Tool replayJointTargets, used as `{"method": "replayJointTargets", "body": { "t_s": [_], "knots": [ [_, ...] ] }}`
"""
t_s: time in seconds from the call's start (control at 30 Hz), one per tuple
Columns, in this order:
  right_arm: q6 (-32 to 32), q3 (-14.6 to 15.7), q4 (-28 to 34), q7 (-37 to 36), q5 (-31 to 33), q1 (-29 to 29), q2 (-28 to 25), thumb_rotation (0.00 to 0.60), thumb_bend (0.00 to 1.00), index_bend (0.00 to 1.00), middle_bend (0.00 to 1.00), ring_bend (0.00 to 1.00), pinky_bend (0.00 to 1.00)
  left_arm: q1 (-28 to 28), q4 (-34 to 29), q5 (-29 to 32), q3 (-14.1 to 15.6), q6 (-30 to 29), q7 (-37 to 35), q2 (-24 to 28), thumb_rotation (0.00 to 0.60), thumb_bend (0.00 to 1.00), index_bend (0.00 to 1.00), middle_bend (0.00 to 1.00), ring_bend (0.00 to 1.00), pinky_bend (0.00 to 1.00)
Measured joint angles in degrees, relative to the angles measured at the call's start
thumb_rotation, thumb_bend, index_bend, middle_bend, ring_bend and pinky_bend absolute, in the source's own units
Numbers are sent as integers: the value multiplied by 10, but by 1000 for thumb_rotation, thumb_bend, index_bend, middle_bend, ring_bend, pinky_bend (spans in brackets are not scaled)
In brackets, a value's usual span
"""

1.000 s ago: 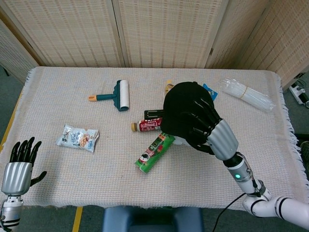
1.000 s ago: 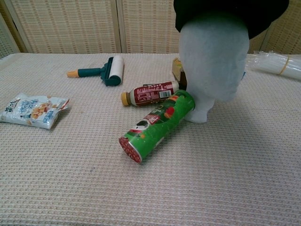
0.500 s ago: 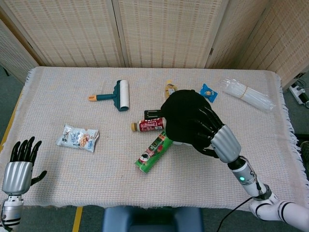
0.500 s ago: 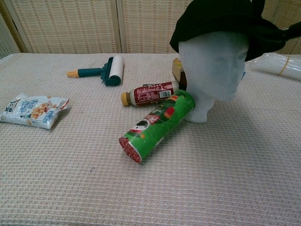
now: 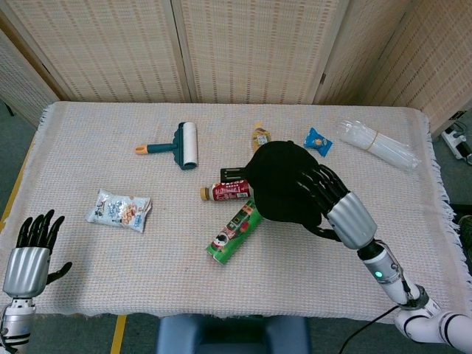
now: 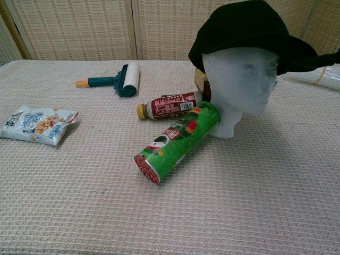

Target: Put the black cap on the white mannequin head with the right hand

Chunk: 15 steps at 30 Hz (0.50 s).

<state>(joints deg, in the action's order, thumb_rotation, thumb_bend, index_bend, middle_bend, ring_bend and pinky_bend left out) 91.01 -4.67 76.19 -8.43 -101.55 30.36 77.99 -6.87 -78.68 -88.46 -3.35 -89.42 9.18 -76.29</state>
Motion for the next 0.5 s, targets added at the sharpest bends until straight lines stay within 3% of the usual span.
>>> {"method": "replayJointTargets", "body": {
  "t_s": [0.27,0.5],
  "knots": [
    [-9,11,79,38,13,-31,-76,600,62,0,0,0,0,3,-15,-4,4,-2,-1,11,600,86,89,0,0,21],
    [-14,50,123,82,2,-74,-141,600,62,0,0,0,0,4,-25,-10,6,-5,-5,16,600,87,89,0,0,21]
  ]
}}
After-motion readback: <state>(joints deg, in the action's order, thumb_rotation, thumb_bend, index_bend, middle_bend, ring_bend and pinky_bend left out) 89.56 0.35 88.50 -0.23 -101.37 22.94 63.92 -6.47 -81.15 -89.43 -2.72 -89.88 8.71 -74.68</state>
